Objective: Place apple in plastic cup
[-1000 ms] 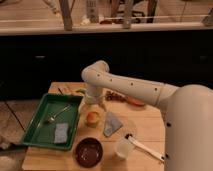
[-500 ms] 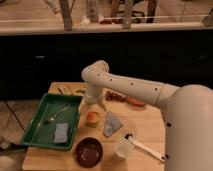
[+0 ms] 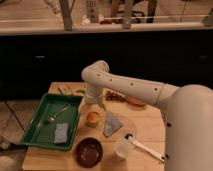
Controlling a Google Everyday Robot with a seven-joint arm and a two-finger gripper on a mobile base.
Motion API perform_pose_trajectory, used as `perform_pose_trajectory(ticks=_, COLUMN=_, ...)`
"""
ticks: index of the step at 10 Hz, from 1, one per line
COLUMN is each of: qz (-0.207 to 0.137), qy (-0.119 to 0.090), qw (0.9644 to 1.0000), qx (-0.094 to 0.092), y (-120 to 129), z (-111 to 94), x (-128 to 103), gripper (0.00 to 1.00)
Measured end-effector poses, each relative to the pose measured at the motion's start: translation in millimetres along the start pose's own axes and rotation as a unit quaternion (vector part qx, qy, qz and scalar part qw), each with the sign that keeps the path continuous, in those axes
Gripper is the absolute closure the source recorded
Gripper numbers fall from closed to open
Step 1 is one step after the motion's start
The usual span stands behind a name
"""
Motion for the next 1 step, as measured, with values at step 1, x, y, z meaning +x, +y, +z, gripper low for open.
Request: perform_pose_trajectory(ticks=1, qz=0.000, qy=0.000, qw=1.0000, qx=0.000, y=0.0, z=0.0, x=0.0, gripper=0.20)
